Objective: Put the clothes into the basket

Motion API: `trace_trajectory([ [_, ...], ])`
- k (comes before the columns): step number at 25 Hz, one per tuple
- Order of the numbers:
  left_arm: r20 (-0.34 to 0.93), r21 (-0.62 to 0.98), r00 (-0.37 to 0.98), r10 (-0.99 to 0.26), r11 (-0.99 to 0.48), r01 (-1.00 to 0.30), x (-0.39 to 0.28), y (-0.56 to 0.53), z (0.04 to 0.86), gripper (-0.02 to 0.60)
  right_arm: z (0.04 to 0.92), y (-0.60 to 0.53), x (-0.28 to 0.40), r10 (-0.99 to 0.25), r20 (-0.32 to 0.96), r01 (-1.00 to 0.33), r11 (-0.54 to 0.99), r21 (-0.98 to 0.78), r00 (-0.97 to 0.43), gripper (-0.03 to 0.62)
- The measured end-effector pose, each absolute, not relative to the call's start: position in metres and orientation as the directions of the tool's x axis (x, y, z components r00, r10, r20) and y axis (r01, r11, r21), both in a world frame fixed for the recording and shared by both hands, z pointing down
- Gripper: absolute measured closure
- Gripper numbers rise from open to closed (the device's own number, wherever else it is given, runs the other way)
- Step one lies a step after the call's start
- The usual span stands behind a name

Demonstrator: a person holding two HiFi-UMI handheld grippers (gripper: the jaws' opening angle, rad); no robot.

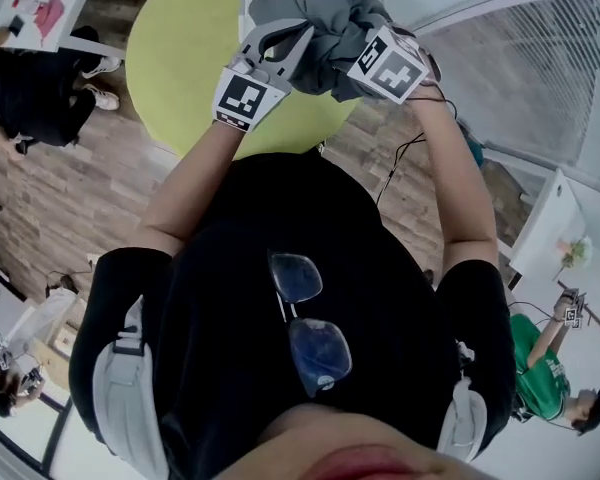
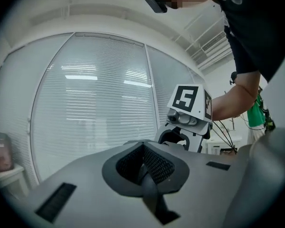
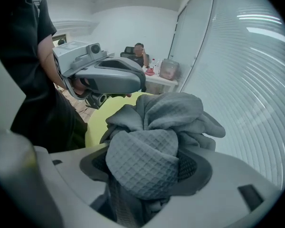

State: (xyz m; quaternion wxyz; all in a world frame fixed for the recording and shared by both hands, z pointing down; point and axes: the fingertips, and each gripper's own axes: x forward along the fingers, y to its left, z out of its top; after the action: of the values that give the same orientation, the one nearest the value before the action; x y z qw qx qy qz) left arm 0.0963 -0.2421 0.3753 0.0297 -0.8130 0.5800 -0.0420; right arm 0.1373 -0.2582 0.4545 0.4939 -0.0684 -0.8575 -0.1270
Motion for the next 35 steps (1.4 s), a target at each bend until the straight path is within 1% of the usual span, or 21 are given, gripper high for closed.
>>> trace_trajectory([
  [6, 0.023, -0.091, 0.161, -0.987, -0.162, -0.983, 0.061, -0.266, 0.37, 0.572, 0.44, -0.308, 0.098, 0.032, 0.872, 0.401, 0.896, 0.191, -0.488, 0.252],
  [10, 0.02, -0.084, 0.082, -0.996, -0.083, -0.993, 0.044, -0.276, 0.374, 0.572, 0.439, -0.332, 0.072, 0.02, 0.875, 0.502, 0.825, 0.259, -0.484, 0.252],
  [13, 0.033, -0.072, 0.006, -0.999, -0.008, -0.997, 0.029, -0.278, 0.386, 0.572, 0.453, -0.345, 0.049, 0.018, 0.88, 0.578, 0.76, 0.297, -0.475, 0.252],
  [17, 0.068, -0.052, -0.069, -0.995, 0.066, -0.997, 0.008, -0.278, 0.408, 0.572, 0.49, -0.347, 0.028, 0.059, 0.9, 0.645, 0.718, 0.263, -0.433, 0.252],
  [24, 0.121, -0.043, -0.113, -0.986, 0.109, -0.993, -0.005, -0.284, 0.438, 0.572, 0.562, -0.348, 0.021, 0.1, 0.942, 0.709, 0.685, 0.167, -0.319, 0.253],
  [35, 0.176, -0.011, -0.134, -0.975, 0.134, -0.991, -0.003, -0.283, 0.47, 0.572, 0.643, -0.361, 0.041, 0.144, 0.974, 0.665, 0.747, 0.007, -0.172, 0.266],
])
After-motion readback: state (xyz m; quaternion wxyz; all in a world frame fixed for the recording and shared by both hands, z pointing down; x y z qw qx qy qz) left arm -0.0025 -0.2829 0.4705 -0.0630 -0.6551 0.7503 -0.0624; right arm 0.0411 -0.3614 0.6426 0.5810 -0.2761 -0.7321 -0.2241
